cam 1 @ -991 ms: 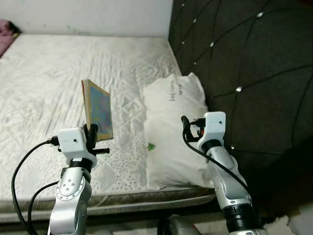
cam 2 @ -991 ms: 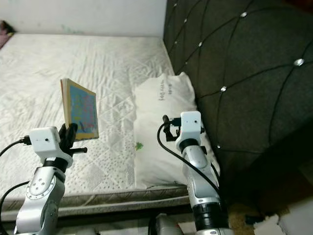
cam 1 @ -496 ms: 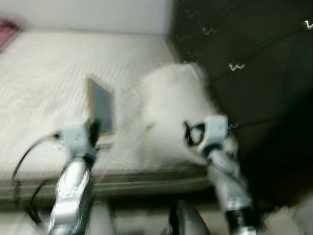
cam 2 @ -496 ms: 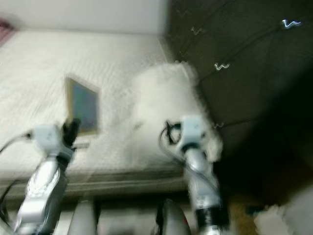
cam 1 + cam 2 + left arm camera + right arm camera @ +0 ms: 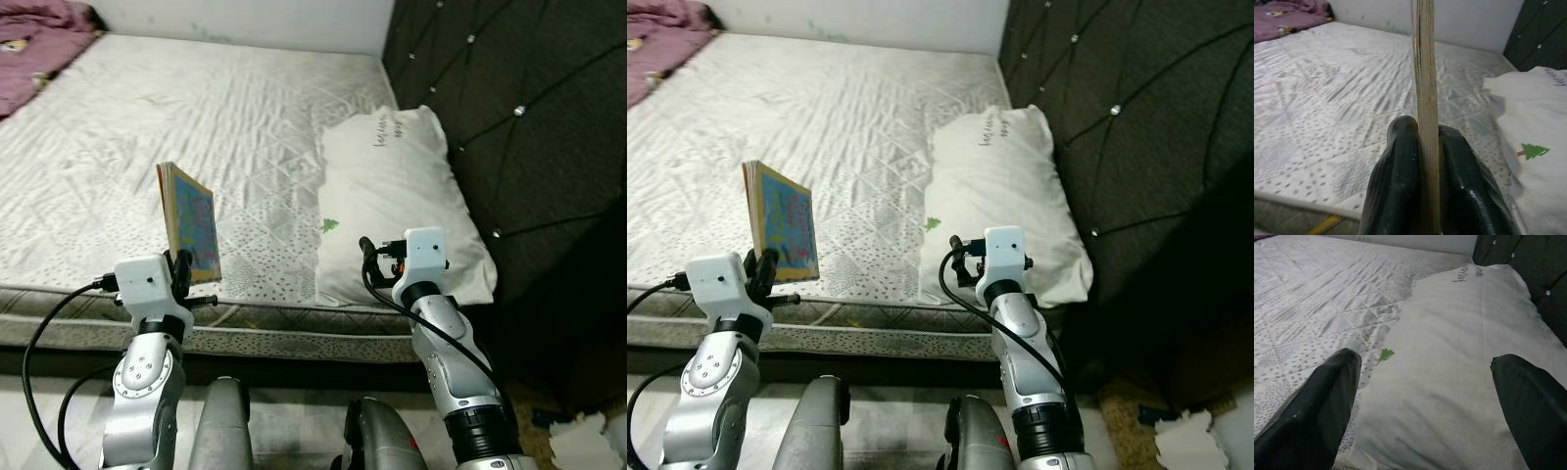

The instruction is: Clean up the room

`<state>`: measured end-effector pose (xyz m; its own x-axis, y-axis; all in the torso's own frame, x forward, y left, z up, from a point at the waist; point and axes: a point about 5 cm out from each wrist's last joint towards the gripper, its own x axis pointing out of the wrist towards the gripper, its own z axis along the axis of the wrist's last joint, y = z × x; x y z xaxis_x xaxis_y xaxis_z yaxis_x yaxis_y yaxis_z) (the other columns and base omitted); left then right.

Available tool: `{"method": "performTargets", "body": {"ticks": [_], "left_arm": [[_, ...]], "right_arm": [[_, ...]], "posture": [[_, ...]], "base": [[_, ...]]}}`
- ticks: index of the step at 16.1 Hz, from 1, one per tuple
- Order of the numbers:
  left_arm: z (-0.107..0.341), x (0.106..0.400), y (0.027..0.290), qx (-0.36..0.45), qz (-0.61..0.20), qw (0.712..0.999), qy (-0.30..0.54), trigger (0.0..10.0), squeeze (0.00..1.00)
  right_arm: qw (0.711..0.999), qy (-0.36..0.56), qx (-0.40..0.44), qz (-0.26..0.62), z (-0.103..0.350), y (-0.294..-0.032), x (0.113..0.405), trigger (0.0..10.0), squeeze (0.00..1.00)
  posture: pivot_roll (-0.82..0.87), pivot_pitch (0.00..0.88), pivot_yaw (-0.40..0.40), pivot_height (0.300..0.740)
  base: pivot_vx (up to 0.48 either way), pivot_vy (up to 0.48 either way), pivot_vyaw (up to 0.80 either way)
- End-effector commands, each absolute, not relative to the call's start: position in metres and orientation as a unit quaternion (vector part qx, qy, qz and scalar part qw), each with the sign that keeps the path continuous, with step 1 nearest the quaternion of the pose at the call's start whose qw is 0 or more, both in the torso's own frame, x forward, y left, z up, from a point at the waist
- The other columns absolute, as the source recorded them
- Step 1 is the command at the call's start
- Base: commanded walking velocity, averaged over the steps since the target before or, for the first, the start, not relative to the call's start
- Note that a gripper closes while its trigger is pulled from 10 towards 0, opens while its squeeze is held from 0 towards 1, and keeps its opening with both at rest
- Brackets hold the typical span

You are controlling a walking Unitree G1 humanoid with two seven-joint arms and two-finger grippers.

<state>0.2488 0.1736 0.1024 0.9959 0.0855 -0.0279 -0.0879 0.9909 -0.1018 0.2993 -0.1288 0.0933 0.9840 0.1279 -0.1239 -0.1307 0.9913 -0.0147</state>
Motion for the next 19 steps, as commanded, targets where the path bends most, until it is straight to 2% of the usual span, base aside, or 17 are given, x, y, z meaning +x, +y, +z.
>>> {"method": "performTargets", "body": {"ticks": [1,5,16,19], "left_arm": [[0.1149,0.2528,0.1704,-0.051,0.035,0.998,-0.019,10.0,0.0],[0.1176,0.256,0.1681,-0.056,0.03,0.998,-0.022,10.0,0.0],[0.1196,0.2592,0.1634,-0.065,0.017,0.997,-0.03,10.0,0.0],[0.1197,0.2592,0.1631,-0.063,0.014,0.997,-0.03,10.0,0.0]], "right_arm": [[0.996,0.059,-0.017,0.069,0.0944,-0.1286,0.3006,10.0,0.0],[0.996,0.056,-0.015,0.071,0.0958,-0.1261,0.302,10.0,0.0],[0.995,0.058,-0.019,0.074,0.095,-0.1275,0.3046,10.0,0.0],[0.995,0.058,-0.019,0.077,0.0942,-0.1266,0.3042,10.0,0.0]], "posture": [[0.11,0.036,-0.049,0.612],[0.1,0.061,-0.046,0.557],[0.1,0.04,-0.051,0.557],[0.1,0.039,-0.05,0.557]], "base": [[0.0,0.0,0.0],[0.0,0.0,0.0],[0.0,0.0,0.0],[0.317,0.0,0.0]]}}
